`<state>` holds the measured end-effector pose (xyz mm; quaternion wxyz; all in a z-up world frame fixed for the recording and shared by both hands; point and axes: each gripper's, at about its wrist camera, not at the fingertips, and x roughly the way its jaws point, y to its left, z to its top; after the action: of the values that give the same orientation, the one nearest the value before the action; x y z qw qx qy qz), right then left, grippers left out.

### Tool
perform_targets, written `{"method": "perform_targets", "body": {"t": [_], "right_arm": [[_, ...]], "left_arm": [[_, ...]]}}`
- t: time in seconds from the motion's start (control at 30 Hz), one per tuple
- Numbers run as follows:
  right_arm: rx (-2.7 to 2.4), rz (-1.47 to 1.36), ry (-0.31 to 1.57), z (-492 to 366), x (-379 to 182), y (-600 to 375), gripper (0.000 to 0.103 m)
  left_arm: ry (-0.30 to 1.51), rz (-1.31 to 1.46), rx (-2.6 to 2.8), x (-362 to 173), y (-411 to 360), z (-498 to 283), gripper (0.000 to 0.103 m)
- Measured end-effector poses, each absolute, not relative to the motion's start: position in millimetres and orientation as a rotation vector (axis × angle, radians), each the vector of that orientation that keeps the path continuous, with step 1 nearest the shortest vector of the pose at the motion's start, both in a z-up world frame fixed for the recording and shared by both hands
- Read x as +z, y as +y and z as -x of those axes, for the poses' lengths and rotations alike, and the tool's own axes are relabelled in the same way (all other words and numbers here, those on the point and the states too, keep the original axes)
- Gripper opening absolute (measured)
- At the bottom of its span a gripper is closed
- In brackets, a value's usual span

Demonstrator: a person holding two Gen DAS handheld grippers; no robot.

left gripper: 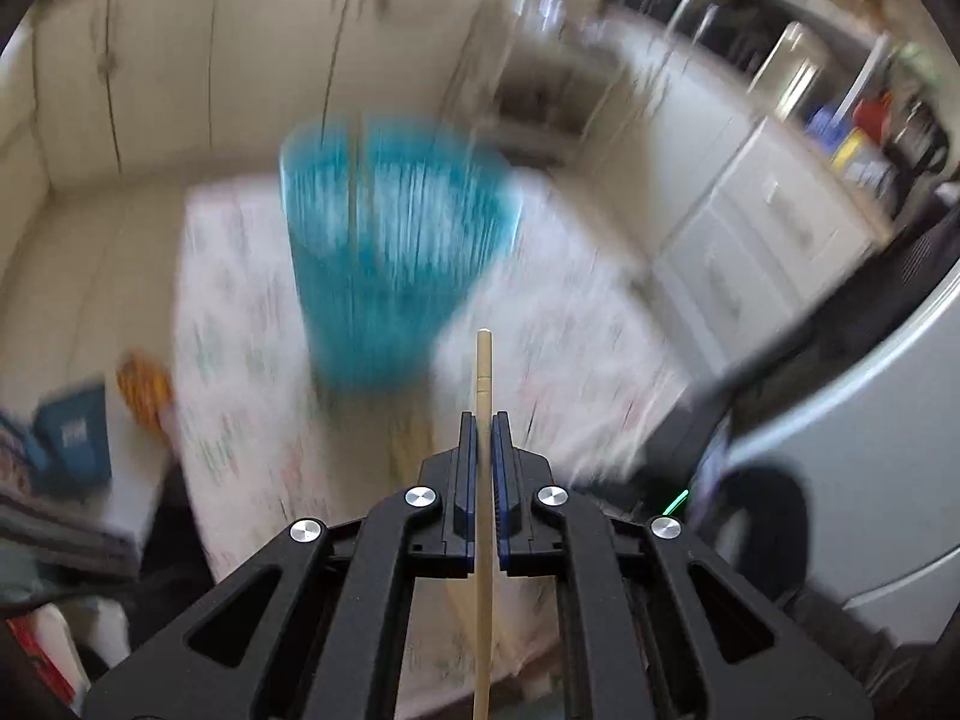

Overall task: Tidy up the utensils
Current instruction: 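Lift the chopstick over the teal basket and open the left gripper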

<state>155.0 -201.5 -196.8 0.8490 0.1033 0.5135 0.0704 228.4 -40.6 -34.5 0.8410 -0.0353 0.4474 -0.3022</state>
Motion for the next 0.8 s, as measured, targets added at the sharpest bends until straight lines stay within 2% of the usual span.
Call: {"method": "perform_targets", "body": {"t": [0.17,0.37,0.47,0.6,0.8], "right_arm": [[0.152,-0.234,1.083,-155.1,-197.5,-202.9,0.007],[0.156,-0.237,1.079,-155.3,-197.7,-203.1,0.007],[0.158,-0.230,1.075,-154.3,-197.5,-202.2,0.007],[0.161,-0.228,1.073,-155.7,-197.7,-202.0,0.007],[0.160,-0.225,1.070,-157.7,-197.9,-201.4,0.007]], "left_arm": [[0.614,0.098,-0.525,51.4,-44.7,-251.5,0.005],[0.382,0.077,-0.319,65.9,-74.3,-301.9,0.005],[0.348,0.067,-0.214,48.8,-84.3,-331.0,0.005],[0.409,0.052,-0.149,16.5,-92.8,-360.1,0.005],[0.466,0.030,-0.133,-11.5,-83.9,-358.3,0.007]]}}
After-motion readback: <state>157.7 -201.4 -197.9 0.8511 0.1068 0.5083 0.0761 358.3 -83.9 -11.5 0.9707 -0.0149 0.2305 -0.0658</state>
